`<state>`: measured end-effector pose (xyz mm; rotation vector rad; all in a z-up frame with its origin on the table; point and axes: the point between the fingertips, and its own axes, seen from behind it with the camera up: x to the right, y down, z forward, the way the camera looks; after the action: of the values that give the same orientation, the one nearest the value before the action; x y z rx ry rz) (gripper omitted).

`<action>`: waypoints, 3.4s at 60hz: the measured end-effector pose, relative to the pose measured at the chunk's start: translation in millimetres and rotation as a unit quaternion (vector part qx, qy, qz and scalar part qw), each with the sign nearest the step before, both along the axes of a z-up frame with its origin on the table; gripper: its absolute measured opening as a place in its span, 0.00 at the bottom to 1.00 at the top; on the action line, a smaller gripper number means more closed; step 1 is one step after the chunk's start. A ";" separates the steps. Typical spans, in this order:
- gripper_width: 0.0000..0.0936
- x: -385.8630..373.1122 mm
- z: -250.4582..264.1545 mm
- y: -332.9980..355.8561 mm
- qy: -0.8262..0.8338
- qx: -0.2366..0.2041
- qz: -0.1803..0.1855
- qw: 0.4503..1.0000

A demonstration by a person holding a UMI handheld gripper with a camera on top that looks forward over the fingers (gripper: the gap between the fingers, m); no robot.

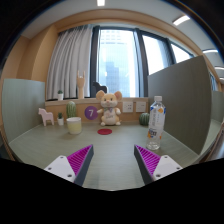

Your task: Pour water

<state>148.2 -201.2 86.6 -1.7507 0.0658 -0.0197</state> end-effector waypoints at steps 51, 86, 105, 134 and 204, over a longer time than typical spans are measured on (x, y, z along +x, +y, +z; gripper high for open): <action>0.58 198.7 21.8 153.0 -0.011 0.025 -0.088 0.996; 0.34 161.4 40.1 185.2 -0.147 0.014 -0.071 0.987; 0.34 15.6 97.1 277.7 -0.444 0.028 0.022 0.895; 0.35 -118.2 95.4 348.6 -0.845 0.076 0.097 0.520; 0.38 -71.2 171.7 335.1 -0.168 0.131 0.022 0.977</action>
<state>77.0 134.0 258.3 -1.4646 -0.2098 -0.2634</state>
